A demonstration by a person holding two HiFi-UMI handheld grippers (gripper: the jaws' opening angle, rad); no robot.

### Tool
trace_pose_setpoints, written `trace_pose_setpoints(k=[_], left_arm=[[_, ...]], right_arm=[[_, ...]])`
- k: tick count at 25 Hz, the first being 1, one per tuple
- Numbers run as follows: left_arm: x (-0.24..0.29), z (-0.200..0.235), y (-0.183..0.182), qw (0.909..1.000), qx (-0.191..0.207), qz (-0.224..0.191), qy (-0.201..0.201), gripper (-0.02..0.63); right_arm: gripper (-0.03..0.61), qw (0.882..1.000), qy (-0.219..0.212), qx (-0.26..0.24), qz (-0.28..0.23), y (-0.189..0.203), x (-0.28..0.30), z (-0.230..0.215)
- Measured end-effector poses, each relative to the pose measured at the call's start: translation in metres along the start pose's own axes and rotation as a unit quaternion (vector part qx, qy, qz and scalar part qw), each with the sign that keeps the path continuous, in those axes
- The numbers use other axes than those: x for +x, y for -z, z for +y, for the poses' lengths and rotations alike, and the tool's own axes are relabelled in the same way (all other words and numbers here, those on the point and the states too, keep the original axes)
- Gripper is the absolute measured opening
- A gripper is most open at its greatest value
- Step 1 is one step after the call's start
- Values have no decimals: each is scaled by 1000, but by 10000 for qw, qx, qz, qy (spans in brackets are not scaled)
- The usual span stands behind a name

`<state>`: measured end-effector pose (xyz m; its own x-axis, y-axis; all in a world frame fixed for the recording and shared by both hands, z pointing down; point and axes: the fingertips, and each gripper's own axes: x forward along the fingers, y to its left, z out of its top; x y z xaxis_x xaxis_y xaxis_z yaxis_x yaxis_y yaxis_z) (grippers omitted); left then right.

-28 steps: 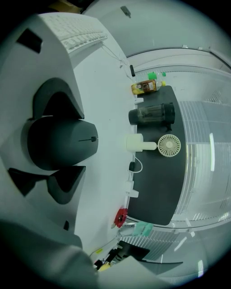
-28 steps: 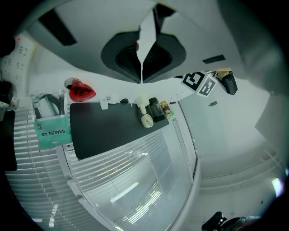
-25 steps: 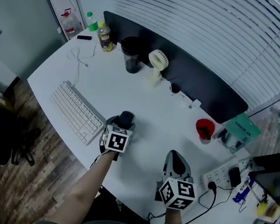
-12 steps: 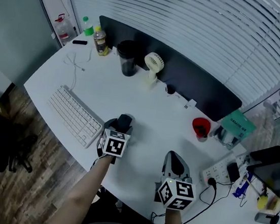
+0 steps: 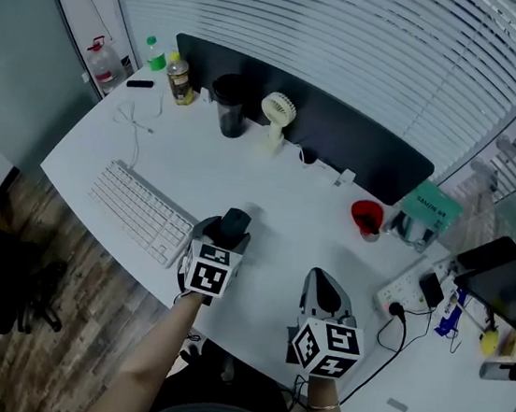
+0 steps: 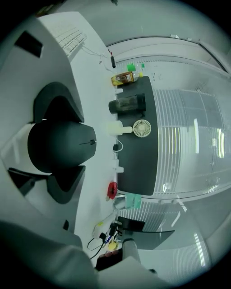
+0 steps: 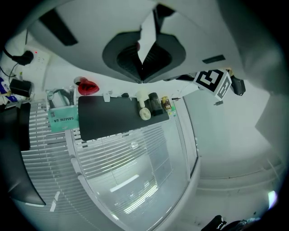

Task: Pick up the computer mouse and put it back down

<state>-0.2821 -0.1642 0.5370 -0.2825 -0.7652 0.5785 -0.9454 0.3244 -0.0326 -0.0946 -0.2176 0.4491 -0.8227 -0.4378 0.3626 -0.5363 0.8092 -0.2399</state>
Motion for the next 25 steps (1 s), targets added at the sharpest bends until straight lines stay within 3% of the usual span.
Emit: trace_pose_setpoints(k=[13, 25], left_arm=[[-39, -44, -4, 9952, 431, -293, 832, 307], [-64, -81, 1, 9817, 959, -408, 1591, 307]], right_arm=[[3, 9970, 651, 191, -365, 8, -52, 21], [3, 9870, 1411, 493, -593, 31, -102, 32]])
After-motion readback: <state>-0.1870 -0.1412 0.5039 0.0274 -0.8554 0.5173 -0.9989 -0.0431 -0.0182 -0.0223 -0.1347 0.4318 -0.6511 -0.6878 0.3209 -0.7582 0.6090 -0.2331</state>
